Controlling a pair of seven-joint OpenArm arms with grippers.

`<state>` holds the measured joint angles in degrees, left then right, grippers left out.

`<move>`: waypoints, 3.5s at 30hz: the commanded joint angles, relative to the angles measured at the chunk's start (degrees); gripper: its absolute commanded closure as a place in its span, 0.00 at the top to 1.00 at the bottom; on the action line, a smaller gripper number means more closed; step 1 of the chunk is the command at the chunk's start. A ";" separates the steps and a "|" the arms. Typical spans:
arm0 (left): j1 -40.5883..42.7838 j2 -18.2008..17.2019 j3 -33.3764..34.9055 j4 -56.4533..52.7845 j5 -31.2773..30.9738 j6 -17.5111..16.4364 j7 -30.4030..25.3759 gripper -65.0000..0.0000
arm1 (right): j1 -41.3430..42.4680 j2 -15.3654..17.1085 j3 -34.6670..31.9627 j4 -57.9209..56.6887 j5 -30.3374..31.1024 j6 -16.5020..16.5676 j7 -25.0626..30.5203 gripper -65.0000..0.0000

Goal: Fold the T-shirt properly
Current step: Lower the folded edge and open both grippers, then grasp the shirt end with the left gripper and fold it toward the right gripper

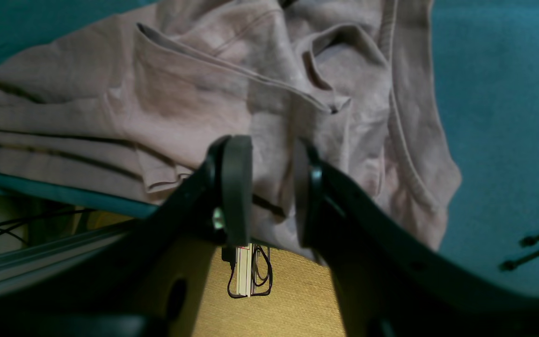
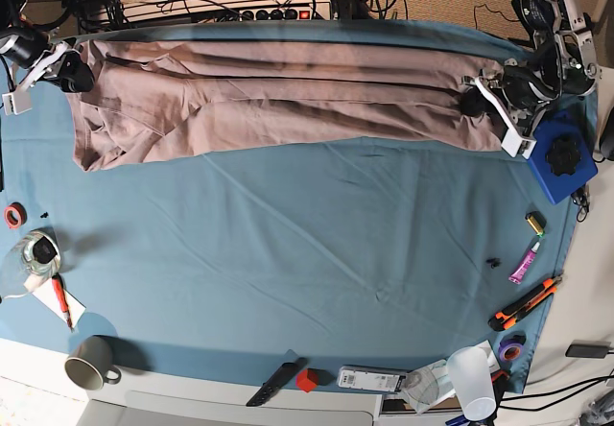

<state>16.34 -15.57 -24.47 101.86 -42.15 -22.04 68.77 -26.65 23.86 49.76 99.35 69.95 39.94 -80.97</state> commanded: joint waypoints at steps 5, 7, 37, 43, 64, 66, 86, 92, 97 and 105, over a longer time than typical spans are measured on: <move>0.79 -0.33 0.17 8.87 3.45 0.20 4.02 0.00 | 0.02 1.55 0.61 0.83 1.16 0.06 0.97 0.25; 0.81 -0.33 0.17 12.17 3.56 -0.39 2.91 0.00 | 0.02 1.55 0.61 0.83 1.16 0.06 0.97 0.25; -2.32 3.72 27.98 21.00 2.32 -5.88 -1.07 0.00 | 3.80 1.51 0.61 0.83 0.50 0.06 0.97 0.25; -5.81 6.97 34.69 18.75 10.36 -4.74 -3.89 0.00 | 3.80 1.53 0.61 0.83 0.50 0.06 0.97 0.25; -7.61 13.66 40.13 14.36 11.91 -4.98 -5.25 0.41 | 3.80 1.53 0.61 0.83 0.50 0.06 0.97 0.25; -7.61 13.66 41.97 14.38 11.91 -4.98 -5.40 0.50 | 3.80 1.51 0.61 0.83 0.50 0.06 0.97 0.25; -6.08 13.57 31.67 18.21 17.99 5.51 -5.86 0.00 | 3.82 1.51 0.61 0.83 -0.15 0.06 0.97 0.25; -3.89 13.49 31.93 16.63 18.67 2.56 -5.81 0.00 | 3.82 1.53 0.61 0.83 -0.17 0.06 0.97 0.25; -3.78 13.51 31.95 13.94 19.67 2.56 -5.86 0.00 | 3.82 1.53 0.61 0.83 -0.13 0.06 0.97 0.25; -3.80 13.53 32.22 10.38 20.37 2.75 -5.57 0.00 | 3.82 1.53 0.61 0.83 -0.13 0.06 0.97 0.25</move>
<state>12.82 -2.37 7.53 111.31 -20.78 -19.09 63.99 -23.00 23.94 49.76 99.35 68.88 39.94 -80.99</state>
